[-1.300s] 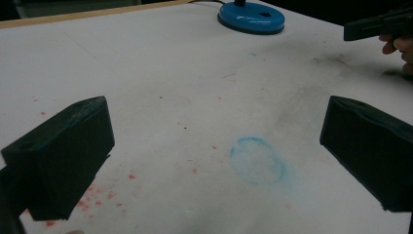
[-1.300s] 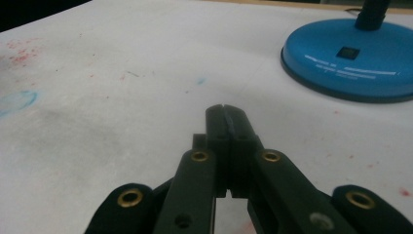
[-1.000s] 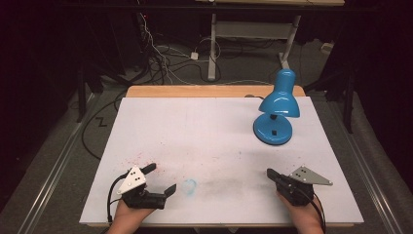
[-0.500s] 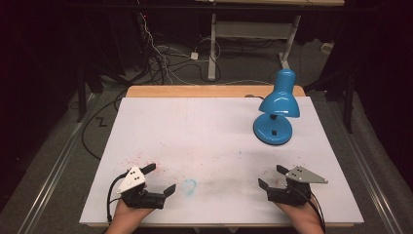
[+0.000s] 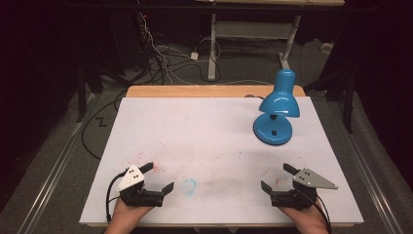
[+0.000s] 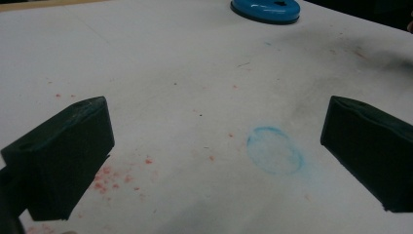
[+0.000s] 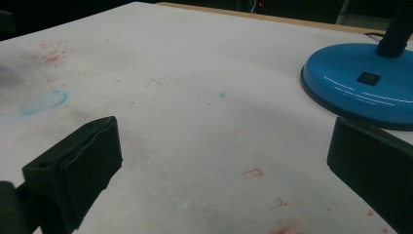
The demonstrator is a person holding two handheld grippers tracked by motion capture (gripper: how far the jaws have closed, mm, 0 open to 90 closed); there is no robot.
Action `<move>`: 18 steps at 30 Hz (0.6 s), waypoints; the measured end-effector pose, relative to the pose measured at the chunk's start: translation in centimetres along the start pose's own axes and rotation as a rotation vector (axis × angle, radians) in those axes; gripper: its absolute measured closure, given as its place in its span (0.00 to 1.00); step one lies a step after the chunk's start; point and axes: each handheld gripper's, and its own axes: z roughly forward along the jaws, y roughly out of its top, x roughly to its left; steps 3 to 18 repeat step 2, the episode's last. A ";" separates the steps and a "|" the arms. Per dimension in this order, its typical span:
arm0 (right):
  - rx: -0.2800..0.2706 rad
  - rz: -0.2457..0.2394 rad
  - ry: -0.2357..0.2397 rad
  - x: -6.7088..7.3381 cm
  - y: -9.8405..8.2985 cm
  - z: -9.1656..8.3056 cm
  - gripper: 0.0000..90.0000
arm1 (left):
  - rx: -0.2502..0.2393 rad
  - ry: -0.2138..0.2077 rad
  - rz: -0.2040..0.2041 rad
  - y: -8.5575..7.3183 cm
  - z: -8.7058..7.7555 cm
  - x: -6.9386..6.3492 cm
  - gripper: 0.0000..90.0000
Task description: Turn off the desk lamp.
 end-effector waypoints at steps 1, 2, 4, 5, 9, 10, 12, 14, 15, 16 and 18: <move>0.000 0.000 0.001 0.0 0.0 0.0 0.00 | 0.002 0.006 -0.002 0.0 0.0 0.0 0.00; 0.000 -0.002 0.000 0.0 0.0 0.0 0.00 | 0.003 0.011 0.000 0.0 -0.1 0.1 0.00; 0.000 -0.002 0.000 0.0 0.0 0.0 0.00 | 0.003 0.011 0.000 0.0 -0.1 0.1 0.00; 0.000 -0.002 0.000 0.0 0.0 0.0 0.00 | 0.003 0.011 0.000 0.0 -0.1 0.1 0.00; 0.000 -0.002 0.000 0.0 0.0 0.0 0.00 | 0.003 0.011 0.000 0.0 -0.1 0.1 0.00; 0.000 -0.002 0.000 0.0 0.0 0.0 0.00 | 0.003 0.011 0.000 0.0 -0.1 0.1 0.00; 0.000 -0.002 0.000 0.0 0.0 0.0 0.00 | 0.003 0.011 0.000 0.0 -0.1 0.1 0.00; 0.000 -0.002 0.000 0.0 0.0 0.0 0.00 | 0.003 0.011 0.000 0.0 -0.1 0.1 0.00; 0.000 -0.002 0.000 0.0 0.0 0.0 0.00 | 0.003 0.011 0.000 0.0 -0.1 0.1 0.00; 0.000 -0.002 0.000 0.0 0.0 0.0 0.00 | 0.003 0.011 0.000 0.0 -0.1 0.1 0.00; 0.000 -0.002 0.000 0.0 0.0 0.0 0.00 | 0.003 0.011 0.000 0.0 -0.1 0.1 0.00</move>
